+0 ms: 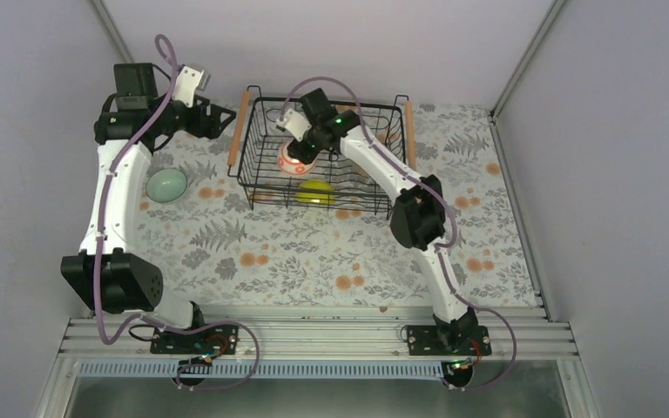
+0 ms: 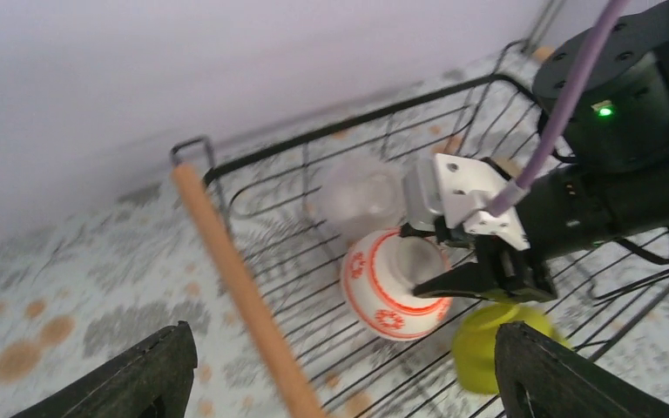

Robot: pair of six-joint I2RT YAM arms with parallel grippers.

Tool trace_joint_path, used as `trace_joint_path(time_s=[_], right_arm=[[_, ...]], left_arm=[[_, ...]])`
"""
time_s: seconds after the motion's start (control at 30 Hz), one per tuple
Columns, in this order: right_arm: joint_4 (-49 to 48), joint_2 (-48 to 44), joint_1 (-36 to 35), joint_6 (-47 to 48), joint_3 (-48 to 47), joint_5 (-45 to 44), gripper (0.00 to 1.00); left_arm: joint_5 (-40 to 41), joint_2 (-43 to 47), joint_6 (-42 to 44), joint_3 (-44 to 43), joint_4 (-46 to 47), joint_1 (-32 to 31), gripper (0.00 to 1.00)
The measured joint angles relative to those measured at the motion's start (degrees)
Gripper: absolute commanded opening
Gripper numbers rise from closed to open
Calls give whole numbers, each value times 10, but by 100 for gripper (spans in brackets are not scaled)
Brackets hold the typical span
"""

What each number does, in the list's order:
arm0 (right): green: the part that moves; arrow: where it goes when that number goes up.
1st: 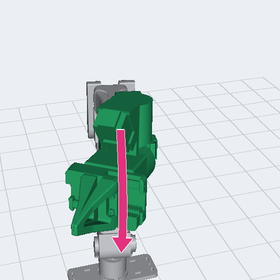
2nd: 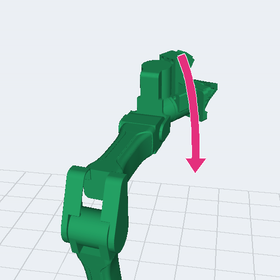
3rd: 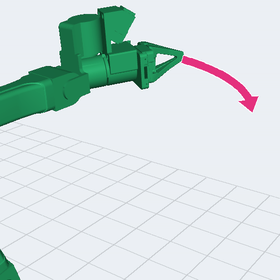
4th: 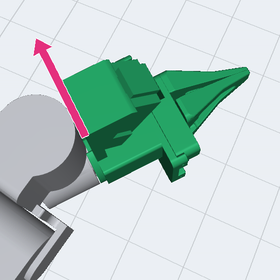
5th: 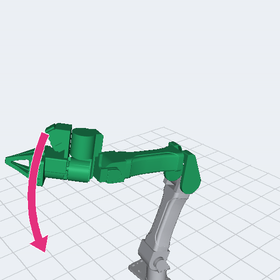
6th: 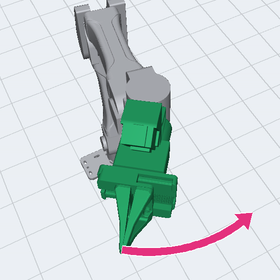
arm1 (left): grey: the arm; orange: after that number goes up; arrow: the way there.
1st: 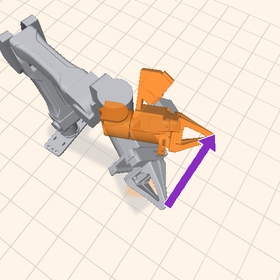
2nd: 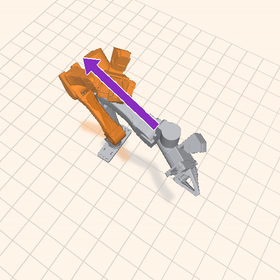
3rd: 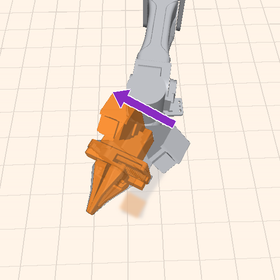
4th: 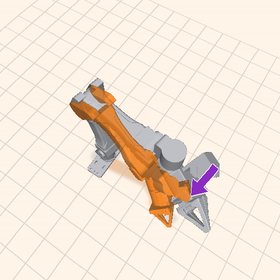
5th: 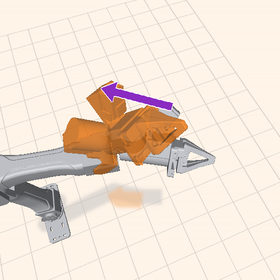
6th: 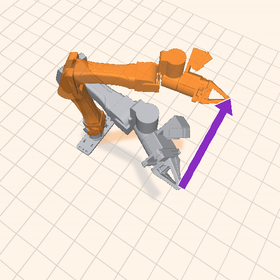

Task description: Unload the bowls from the dish rack

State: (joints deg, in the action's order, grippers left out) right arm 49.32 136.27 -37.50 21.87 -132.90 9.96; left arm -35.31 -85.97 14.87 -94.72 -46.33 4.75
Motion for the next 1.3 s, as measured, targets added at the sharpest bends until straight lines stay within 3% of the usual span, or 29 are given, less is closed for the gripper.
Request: trace_joint_path(time_s=[0.23, 0.5, 0.8, 1.3], right_arm=[[-26, -85, 33, -14, 18, -14, 22], [-36, -168, 53, -21, 26, -19, 22], [-34, -181, 54, -25, 33, -12, 23], [-13, -180, 54, -45, 16, 21, 24]], left_arm=[[-76, -53, -25, -74, -5, -39, 86], [-177, -173, -47, -112, -18, -63, 87], [-282, -311, -33, -201, -78, -124, 89], [-380, -414, 35, -336, -186, -136, 89]])
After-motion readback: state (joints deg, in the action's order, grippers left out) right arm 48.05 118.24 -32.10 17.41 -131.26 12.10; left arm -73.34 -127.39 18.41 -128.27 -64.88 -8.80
